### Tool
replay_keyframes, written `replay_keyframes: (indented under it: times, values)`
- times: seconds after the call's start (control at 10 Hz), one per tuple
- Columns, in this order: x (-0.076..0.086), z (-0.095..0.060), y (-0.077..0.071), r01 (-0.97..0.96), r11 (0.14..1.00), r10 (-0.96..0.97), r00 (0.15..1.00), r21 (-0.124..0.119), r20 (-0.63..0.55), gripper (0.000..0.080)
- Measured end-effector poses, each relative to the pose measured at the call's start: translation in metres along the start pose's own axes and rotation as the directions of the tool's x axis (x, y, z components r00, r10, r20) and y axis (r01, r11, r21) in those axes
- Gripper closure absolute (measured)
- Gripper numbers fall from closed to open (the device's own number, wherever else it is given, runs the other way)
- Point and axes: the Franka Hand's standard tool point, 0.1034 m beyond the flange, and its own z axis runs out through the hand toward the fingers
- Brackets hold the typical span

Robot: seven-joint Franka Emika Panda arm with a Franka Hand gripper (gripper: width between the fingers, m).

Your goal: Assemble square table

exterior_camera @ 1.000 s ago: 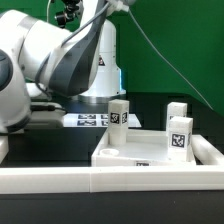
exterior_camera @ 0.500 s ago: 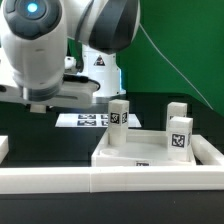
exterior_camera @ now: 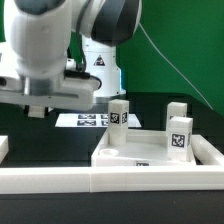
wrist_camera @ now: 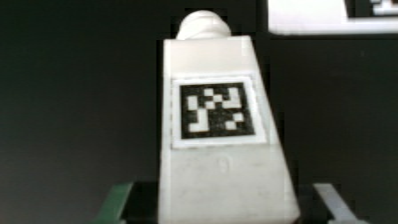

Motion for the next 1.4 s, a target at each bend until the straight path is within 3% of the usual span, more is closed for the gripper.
replay_keyframes:
  times: [0.4, 0.8, 1.3, 1.4]
  values:
    - [0.004, -0.046, -0.009, 0.000, 1.000, -0.003, 0.976, -0.012, -0.216, 0.0509]
    - [0.015, -0.049, -0.008, -0.009, 1.000, -0.006, 0.883, -0.030, -0.469, 0.0509]
    - [0.037, -0.085, -0.047, -0.027, 0.999, -0.014, 0.701, -0.046, -0.713, 0.0509]
    - [0.041, -0.093, -0.049, -0.029, 0.997, -0.039, 0.630, -0.074, -0.775, 0.0509]
